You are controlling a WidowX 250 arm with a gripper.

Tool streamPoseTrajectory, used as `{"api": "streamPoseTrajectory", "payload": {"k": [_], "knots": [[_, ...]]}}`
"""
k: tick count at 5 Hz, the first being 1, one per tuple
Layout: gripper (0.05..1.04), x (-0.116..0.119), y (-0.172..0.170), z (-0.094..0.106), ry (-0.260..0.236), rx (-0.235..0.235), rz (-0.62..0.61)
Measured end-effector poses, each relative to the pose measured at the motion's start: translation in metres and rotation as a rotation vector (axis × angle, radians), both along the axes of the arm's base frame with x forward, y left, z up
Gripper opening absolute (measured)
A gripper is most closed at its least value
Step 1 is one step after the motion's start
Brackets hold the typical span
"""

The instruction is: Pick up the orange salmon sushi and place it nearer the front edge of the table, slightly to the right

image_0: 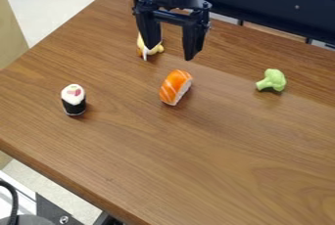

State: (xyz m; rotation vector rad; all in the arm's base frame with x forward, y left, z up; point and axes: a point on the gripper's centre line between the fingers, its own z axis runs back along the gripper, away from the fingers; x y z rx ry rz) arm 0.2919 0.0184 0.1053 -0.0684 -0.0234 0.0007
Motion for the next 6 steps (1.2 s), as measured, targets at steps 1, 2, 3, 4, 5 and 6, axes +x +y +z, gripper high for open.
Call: {"api": "streamPoseTrajectory", "payload": {"k": [1, 2, 3, 4, 5, 6], "knots": [[1.001, -0.002, 0.000, -0.009, 0.028, -0.001, 0.004], [1.001, 0.004, -0.003, -0.022, 0.030, 0.031, 0.003], [1.001, 0.009, -0.004, -0.032, 0.026, 0.052, 0.006], [1.001, 0.016, -0.003, -0.046, 0.020, 0.084, 0.008], [1.001, 0.021, 0.001, -0.058, -0.025, 0.124, 0.008], [1.001, 0.023, 0.006, -0.072, -0.055, 0.157, -0.003]]}}
